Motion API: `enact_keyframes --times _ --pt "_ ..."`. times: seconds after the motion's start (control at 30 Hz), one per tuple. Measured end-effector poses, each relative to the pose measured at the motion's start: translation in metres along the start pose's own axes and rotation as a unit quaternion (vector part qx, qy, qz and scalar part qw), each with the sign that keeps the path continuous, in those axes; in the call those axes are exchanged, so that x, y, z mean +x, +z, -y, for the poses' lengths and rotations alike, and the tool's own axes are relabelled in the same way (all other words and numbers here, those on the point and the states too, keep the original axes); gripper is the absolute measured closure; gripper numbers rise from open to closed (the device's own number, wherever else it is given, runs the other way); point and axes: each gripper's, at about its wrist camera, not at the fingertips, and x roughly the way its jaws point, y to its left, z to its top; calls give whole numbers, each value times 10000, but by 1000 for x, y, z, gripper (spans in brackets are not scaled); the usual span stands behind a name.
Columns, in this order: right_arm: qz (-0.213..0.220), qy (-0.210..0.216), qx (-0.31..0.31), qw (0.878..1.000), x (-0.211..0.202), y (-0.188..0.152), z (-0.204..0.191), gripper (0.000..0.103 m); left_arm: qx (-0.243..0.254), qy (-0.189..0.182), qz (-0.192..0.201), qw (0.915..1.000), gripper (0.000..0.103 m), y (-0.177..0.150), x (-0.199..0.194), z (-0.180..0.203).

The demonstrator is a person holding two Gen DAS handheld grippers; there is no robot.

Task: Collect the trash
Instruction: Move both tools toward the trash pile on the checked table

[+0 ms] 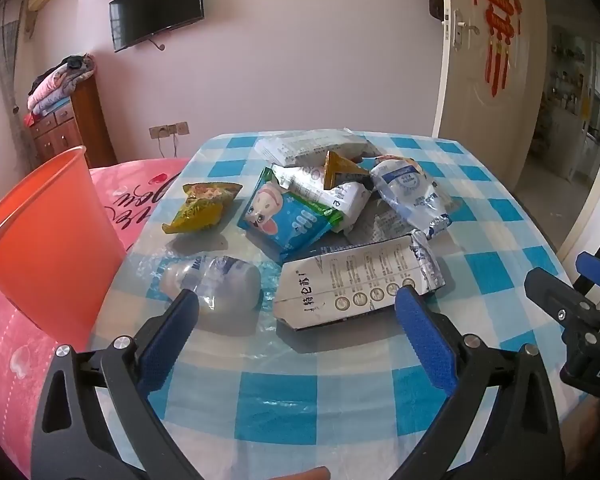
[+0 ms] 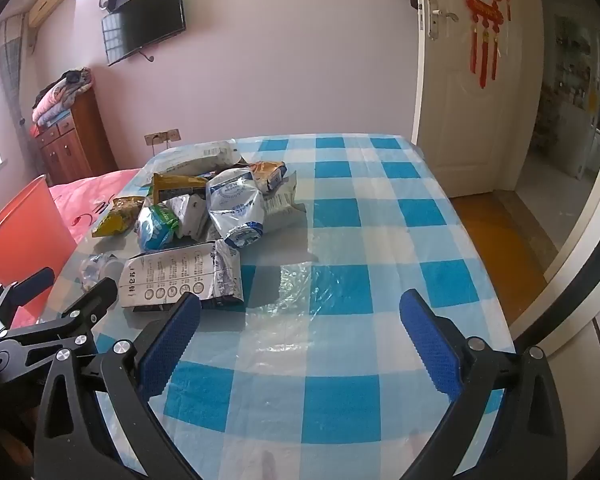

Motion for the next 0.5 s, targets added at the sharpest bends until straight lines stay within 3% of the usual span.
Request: enact_keyframes --times 0.5 --pt "186 79 8 9998 -2 -1 1 4 103 233 -125 9996 4 -6 11 -6"
